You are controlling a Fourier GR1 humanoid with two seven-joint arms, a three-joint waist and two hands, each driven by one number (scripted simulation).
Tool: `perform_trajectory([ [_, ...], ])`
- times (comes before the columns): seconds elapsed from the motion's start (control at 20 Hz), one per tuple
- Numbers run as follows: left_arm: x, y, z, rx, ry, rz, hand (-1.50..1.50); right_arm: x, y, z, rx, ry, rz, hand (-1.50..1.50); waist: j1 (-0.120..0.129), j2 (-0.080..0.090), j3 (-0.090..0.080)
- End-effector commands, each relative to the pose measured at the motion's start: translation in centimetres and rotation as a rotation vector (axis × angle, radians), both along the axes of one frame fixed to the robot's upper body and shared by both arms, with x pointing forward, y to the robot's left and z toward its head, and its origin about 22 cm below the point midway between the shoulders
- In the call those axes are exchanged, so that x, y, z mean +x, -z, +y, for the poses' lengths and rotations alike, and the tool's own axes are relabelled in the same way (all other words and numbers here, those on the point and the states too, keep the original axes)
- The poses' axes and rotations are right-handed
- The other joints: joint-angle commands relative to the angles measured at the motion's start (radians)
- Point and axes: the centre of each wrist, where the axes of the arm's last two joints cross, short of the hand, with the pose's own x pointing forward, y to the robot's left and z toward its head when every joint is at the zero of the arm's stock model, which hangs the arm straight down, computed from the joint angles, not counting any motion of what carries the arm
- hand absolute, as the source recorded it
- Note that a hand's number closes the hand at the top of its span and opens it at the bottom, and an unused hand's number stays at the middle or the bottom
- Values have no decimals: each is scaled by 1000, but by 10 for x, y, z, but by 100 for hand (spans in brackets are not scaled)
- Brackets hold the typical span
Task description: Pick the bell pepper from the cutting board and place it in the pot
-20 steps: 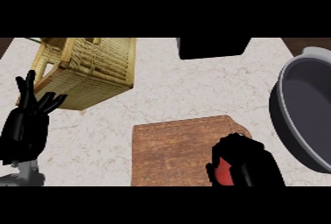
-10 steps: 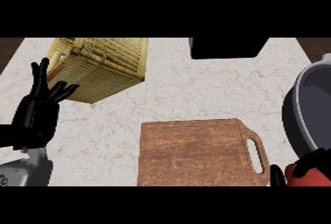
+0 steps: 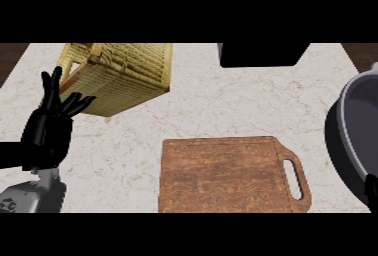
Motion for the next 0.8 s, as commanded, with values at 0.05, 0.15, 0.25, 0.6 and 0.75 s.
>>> perform_trajectory([
  [0.05,11,4,12,8,-55,25,0,1,-3,-64,135,-33,-85,150,-5,9,-5],
  [0.15,15,4,17,8,-59,27,0,18,-18,-95,155,-41,-75,150,4,12,-6],
  [0.25,15,-3,17,0,-48,14,0,21,-8,-125,179,-61,-65,150,12,11,-6],
  [0.6,28,-4,4,9,-33,14,0,54,39,-174,125,-53,16,150,33,17,-6],
  [0.75,20,-1,7,-1,-9,17,0,63,46,-204,152,-31,55,150,38,16,-6],
])
